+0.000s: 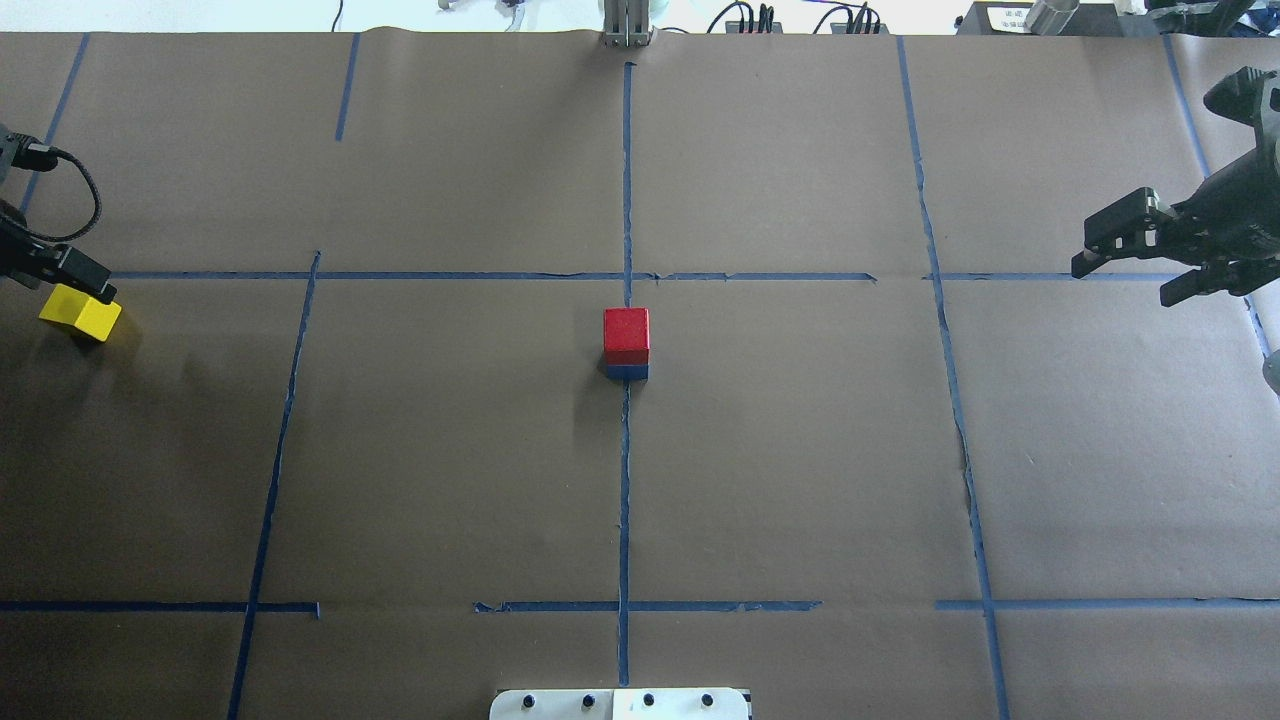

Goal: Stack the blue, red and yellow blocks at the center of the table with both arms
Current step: 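Lower the left gripper onto the yellow cube and close it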

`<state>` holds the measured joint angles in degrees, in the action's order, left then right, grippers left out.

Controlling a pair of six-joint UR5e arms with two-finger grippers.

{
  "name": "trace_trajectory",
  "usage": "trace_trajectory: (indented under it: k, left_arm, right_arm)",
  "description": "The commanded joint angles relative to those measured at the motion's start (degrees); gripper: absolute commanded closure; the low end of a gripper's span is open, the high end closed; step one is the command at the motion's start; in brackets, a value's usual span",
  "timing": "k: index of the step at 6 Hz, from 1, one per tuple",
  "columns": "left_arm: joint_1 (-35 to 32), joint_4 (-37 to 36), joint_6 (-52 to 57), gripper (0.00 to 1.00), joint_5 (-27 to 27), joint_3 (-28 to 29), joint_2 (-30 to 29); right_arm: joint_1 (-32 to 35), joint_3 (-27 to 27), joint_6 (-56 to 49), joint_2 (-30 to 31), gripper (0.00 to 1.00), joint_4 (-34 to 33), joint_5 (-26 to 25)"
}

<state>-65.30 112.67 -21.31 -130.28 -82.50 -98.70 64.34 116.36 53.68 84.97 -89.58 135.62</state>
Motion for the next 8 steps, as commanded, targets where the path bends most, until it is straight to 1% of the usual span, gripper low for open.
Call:
trace_trajectory:
  k: [1,4,5,6,7,8]
  left_arm:
    - [0.0,1.76,1.09,0.0,0.03,2.25,0.44]
    - [0.35,1.85,0.48,0.0,0.03,4.45,-0.26]
    - [0.52,1.94,0.48,0.04,0.03,5.33,-0.52]
    - [0.61,1.85,0.48,0.14,0.03,5.42,-0.61]
    - [0.87,1.85,0.48,0.34,0.03,5.86,-0.96]
    - [0.96,1.94,0.56,0.62,0.03,5.86,-1.05]
  right_arm:
    - [-0.09,0.09,-0.06,-0.24,0.0,0.02,0.0]
    - [-0.09,0.01,-0.42,-0.24,0.0,0.02,-0.09]
    - [-0.09,0.01,-0.33,-0.24,0.0,0.02,-0.35]
    - [-0.09,0.01,-0.41,-0.24,0.0,0.02,-0.61]
    - [-0.09,0.01,-0.42,-0.15,0.0,0.02,-0.62]
    - [-0.09,-0.08,-0.5,-0.07,0.0,0.02,-1.22]
